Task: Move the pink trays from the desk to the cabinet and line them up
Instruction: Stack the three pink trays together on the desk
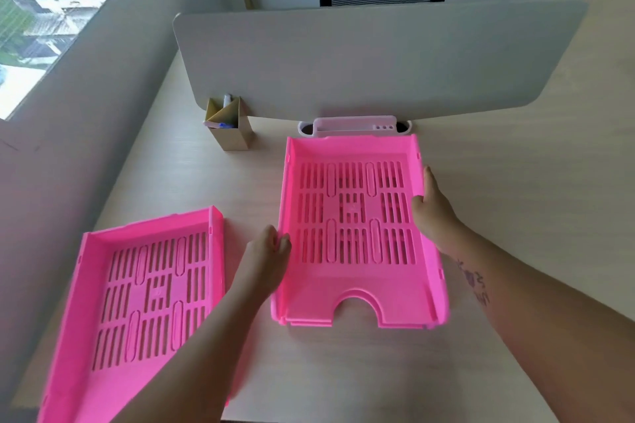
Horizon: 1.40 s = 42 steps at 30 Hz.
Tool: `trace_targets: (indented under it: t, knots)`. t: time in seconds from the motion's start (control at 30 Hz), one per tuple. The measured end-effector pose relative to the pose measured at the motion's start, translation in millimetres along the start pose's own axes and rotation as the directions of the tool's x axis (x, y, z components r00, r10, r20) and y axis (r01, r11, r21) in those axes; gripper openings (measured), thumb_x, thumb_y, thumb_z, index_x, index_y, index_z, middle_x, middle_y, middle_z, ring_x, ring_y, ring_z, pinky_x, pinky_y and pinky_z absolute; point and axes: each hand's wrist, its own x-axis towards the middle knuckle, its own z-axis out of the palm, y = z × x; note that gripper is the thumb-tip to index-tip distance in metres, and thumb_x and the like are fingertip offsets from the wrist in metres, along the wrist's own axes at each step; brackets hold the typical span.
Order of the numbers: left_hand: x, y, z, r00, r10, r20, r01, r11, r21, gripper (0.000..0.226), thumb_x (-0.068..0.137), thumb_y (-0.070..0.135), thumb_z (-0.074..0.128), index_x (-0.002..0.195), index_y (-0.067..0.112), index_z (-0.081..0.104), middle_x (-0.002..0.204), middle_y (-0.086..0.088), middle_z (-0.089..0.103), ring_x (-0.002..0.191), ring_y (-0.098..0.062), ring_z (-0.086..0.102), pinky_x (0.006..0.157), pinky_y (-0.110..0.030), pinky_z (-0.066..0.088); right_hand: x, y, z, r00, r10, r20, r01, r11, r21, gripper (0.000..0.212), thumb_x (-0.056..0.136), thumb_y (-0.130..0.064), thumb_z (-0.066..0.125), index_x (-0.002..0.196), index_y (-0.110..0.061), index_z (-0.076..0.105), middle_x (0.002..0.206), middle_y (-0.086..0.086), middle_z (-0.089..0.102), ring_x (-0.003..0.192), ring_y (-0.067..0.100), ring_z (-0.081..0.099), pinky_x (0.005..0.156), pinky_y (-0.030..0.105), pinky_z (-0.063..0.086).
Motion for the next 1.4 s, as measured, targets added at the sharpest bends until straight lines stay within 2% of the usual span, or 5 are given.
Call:
trace_targets:
  t: [0.37,0.67,0.97,1.23,1.4]
  knots:
    - [1,-1,6,0.992,-0.049,0.121,0.076,0.97,-0.232,0.046,0.104,0.04,0.037,0.105,0.008,0.07,0.091,-0.013,0.072,0.082,-0.028,0.068,0.062,-0.029,0.05,-5,4,0,0.999,0.053,-0.004,-0.053,0.999,-0.01,0.063,0.1,-0.014,0.031,0.156,-0.03,0.007,0.157,0.012,0.034,0.091,0.039,0.067,0.072,0.048,0.059]
    - [-15,-9,11,0.983,-0.035,0.181,0.128,0.84,-0.528,0.046,0.104,0.043,0.033,0.089,0.019,0.07,0.081,-0.004,0.07,0.072,-0.018,0.067,0.058,-0.027,0.051,-59,34,16,0.992,0.084,-0.091,-0.084,0.996,0.01,0.044,0.106,-0.033,0.028,0.137,-0.006,0.044,0.078,0.005,0.055,0.058,0.017,0.05,0.049,0.027,0.039]
    - [-16,15,20,0.982,0.06,0.177,0.048,0.835,-0.549,0.047,0.107,0.031,0.03,0.08,0.014,0.065,0.071,0.001,0.066,0.05,0.0,0.064,0.044,-0.01,0.048,-46,51,-4,0.989,0.093,-0.119,-0.101,0.993,-0.065,0.048,0.104,-0.035,0.031,0.135,0.0,0.044,0.084,0.009,0.057,0.06,0.019,0.054,0.051,0.028,0.042]
    - [-26,-15,-28,0.985,-0.048,-0.166,-0.01,0.943,-0.332,0.041,0.101,0.043,0.043,0.082,0.011,0.062,0.073,-0.002,0.057,0.074,-0.024,0.053,0.063,-0.032,0.04,-47,-20,20,0.842,-0.51,-0.179,0.359,0.775,-0.521,0.061,0.097,-0.039,0.045,0.144,0.0,0.039,0.145,0.021,0.046,0.137,0.037,0.04,0.116,0.05,0.031]
    - [-55,-78,-72,0.923,-0.174,-0.345,0.119,0.977,-0.176,0.037,0.1,0.028,0.05,0.124,0.002,0.062,0.121,-0.017,0.068,0.11,-0.03,0.064,0.084,-0.03,0.043,-72,-83,96,0.716,-0.697,0.051,0.66,0.65,-0.377,0.056,0.095,-0.028,0.048,0.141,0.002,0.044,0.144,0.02,0.049,0.136,0.033,0.041,0.116,0.043,0.031]
